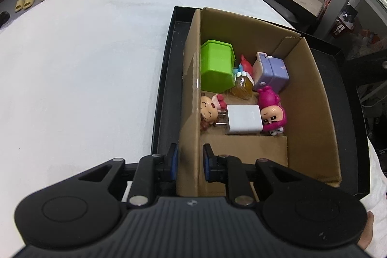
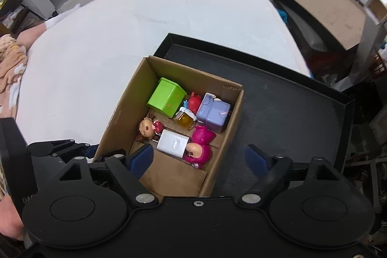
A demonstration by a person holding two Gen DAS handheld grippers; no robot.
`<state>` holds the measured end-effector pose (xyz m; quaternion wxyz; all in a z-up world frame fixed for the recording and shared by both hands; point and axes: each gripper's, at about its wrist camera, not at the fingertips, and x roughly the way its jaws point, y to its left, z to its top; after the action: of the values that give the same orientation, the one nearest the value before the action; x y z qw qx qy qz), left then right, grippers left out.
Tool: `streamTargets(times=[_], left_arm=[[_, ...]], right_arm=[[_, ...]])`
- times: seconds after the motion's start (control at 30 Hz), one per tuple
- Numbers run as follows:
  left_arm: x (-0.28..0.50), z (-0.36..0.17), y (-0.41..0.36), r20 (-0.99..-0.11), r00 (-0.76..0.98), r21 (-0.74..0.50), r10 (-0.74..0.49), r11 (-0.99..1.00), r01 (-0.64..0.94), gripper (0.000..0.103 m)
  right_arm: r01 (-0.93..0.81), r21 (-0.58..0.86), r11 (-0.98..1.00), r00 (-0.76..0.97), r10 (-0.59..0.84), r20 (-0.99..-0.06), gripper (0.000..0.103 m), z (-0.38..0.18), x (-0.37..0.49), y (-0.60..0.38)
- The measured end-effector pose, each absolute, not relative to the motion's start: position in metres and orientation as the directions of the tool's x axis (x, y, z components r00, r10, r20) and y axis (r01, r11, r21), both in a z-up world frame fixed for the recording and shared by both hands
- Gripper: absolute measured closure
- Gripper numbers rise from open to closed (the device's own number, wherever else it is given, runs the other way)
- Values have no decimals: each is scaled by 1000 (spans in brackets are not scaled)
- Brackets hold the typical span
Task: Organize rigid objects
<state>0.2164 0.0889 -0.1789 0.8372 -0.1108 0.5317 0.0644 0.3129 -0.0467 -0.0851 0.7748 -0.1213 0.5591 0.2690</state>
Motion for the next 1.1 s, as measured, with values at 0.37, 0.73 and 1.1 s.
streamTargets(times=[0.37,0.73,1.1], left_arm=[[197,-120,69,-879,476,-74,26,979,-189,70],[168,-69,50,-835,549,-67,31,985,-157,53],[131,-27,43,-787,616,-66,35,988,-141,35]], right_arm=[[-456,134,880,306,296,-905,3,-48,285,-94],[-297,177,938,418,294,-860,0,-8,247,-151],[-278,208,938,473,322,-820,0,3,199,-163]])
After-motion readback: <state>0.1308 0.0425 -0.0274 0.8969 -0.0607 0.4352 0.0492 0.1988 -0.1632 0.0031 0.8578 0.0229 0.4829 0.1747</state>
